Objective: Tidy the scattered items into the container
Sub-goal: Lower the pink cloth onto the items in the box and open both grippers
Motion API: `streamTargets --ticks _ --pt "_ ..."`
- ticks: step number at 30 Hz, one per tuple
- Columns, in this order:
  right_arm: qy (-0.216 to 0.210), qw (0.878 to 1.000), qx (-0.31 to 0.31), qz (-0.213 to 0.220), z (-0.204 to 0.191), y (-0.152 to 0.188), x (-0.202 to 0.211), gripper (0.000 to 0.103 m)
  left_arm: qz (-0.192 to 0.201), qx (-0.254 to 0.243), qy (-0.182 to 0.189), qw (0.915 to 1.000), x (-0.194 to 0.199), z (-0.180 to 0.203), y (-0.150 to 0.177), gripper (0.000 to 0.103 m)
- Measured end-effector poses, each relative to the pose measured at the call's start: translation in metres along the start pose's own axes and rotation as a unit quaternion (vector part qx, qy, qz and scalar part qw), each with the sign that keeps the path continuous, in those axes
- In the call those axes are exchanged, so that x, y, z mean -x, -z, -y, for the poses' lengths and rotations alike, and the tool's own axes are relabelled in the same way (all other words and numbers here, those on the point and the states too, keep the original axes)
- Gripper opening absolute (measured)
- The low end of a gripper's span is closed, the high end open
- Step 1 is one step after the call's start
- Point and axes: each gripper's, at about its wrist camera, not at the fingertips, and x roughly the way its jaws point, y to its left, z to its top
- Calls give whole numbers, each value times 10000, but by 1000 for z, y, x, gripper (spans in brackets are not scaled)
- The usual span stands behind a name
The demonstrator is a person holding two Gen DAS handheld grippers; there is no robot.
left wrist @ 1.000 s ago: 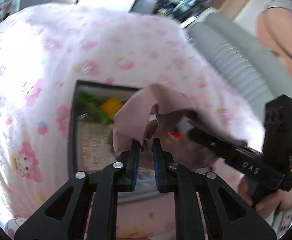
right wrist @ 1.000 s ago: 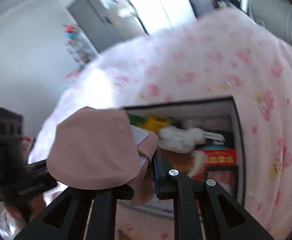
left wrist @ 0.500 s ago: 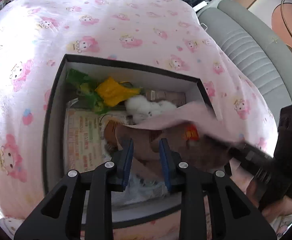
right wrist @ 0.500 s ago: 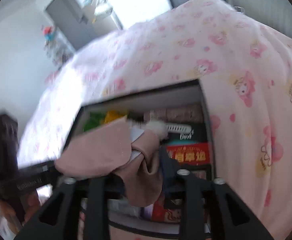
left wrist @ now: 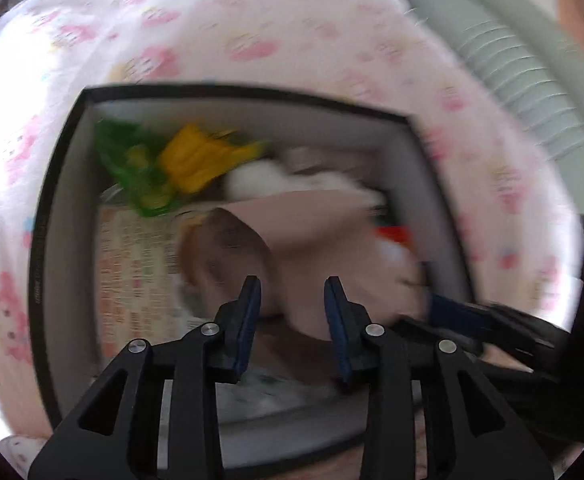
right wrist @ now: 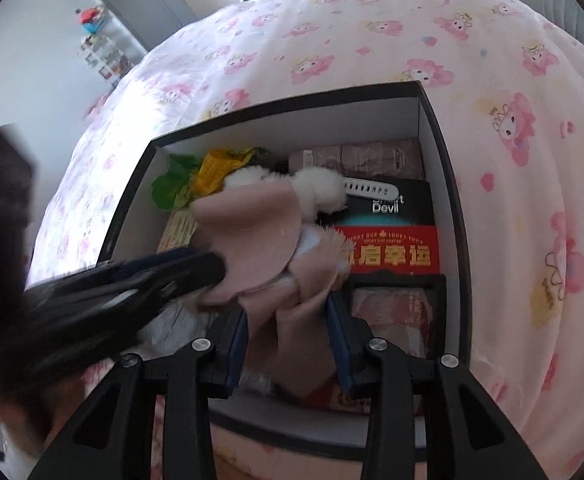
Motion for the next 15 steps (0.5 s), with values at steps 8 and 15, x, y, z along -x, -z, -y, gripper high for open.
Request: streamTargets --ticks 8,15 --pt "-864 9947 -225 507 10 -4 33 35 496 141 64 9987 21 -7 2 34" --pt "299 9995 -71 -21 7 -2 -10 35 30 74 -3 10000 -12 0 -10 36"
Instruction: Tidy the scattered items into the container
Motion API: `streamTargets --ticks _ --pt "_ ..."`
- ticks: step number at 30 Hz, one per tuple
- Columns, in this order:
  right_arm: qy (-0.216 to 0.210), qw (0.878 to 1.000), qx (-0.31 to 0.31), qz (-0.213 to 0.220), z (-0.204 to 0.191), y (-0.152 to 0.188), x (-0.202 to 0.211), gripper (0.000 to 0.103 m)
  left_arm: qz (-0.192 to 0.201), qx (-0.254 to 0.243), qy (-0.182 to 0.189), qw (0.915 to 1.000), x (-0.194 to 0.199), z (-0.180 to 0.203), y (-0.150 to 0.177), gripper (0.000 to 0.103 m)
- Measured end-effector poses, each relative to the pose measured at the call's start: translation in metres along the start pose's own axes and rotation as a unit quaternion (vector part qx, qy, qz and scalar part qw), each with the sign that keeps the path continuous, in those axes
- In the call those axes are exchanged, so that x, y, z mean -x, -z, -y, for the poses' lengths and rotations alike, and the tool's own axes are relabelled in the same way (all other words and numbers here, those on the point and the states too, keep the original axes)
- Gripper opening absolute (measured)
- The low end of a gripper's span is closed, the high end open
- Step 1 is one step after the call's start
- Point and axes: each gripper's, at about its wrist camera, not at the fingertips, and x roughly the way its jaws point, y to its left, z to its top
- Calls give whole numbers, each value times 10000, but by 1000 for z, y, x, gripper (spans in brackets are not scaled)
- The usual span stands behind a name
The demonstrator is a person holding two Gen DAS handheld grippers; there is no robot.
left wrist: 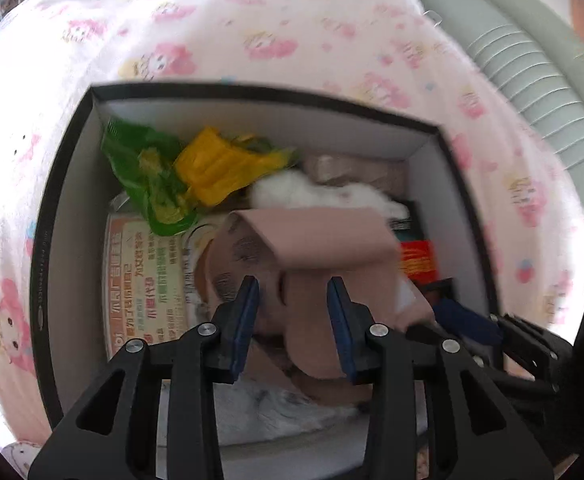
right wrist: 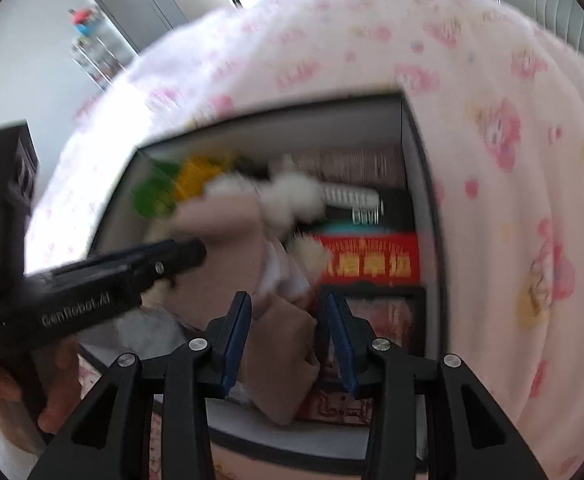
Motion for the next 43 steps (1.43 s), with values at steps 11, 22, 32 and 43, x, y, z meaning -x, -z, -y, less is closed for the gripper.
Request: streamTargets --ticks 11,22,32,43 --pt "495 9981 -137 327 -10 2 -2 36 852 -716 -343 9932 33 25 12 62" --pt "1585 9544 87 2529 -71 43 160 71 2491 -1022 -138 9630 196 39 55 98" --pt "1726 9489 -251 2631 -95 123 202 77 3080 -806 -404 9471 262 36 142 102" --pt "1770 9446 -120 2761 -114 160 222 77 3122 -693 -717 9448 273 32 189 102"
